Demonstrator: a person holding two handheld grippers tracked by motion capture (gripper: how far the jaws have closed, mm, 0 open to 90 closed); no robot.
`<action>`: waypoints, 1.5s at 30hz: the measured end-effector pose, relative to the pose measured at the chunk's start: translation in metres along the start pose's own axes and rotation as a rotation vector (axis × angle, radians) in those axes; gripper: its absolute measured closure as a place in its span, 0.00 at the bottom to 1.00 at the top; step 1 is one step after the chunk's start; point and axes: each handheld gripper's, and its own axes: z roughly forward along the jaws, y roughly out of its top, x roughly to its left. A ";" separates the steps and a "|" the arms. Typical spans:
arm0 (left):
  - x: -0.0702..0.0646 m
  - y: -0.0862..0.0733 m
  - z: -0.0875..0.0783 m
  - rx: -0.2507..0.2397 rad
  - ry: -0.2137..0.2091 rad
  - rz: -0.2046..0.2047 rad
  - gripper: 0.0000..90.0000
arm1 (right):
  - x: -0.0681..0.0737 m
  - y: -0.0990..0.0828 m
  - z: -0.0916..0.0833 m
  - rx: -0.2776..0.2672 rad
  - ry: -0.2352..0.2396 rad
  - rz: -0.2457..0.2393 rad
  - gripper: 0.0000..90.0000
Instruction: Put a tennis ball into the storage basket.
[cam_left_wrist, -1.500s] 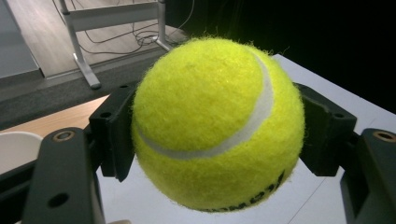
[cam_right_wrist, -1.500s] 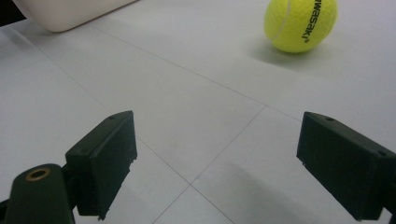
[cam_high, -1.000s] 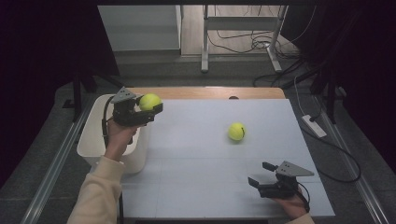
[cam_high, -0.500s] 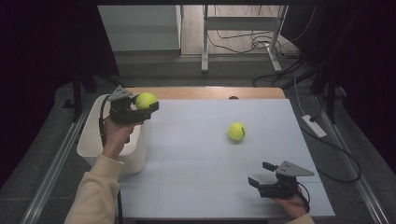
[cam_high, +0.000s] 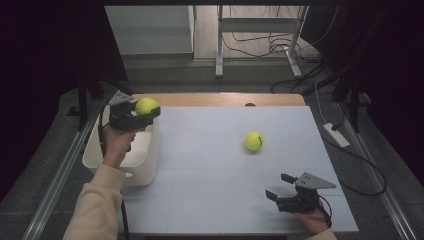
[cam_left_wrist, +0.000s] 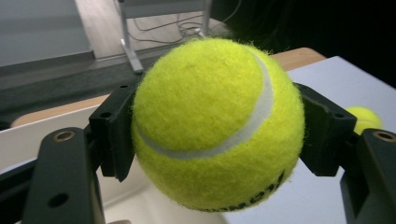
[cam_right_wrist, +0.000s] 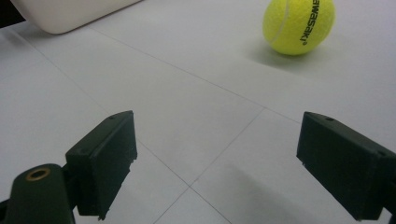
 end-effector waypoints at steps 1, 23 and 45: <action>0.002 0.000 0.000 0.003 0.011 -0.001 0.29 | 0.000 0.000 0.000 0.000 0.000 0.000 0.14; 0.037 0.000 -0.009 0.040 0.120 -0.030 0.29 | 0.000 0.000 0.000 0.002 -0.001 -0.001 0.14; 0.065 -0.004 -0.008 0.138 0.157 -0.073 0.29 | -0.001 0.000 0.001 0.006 0.001 -0.002 0.14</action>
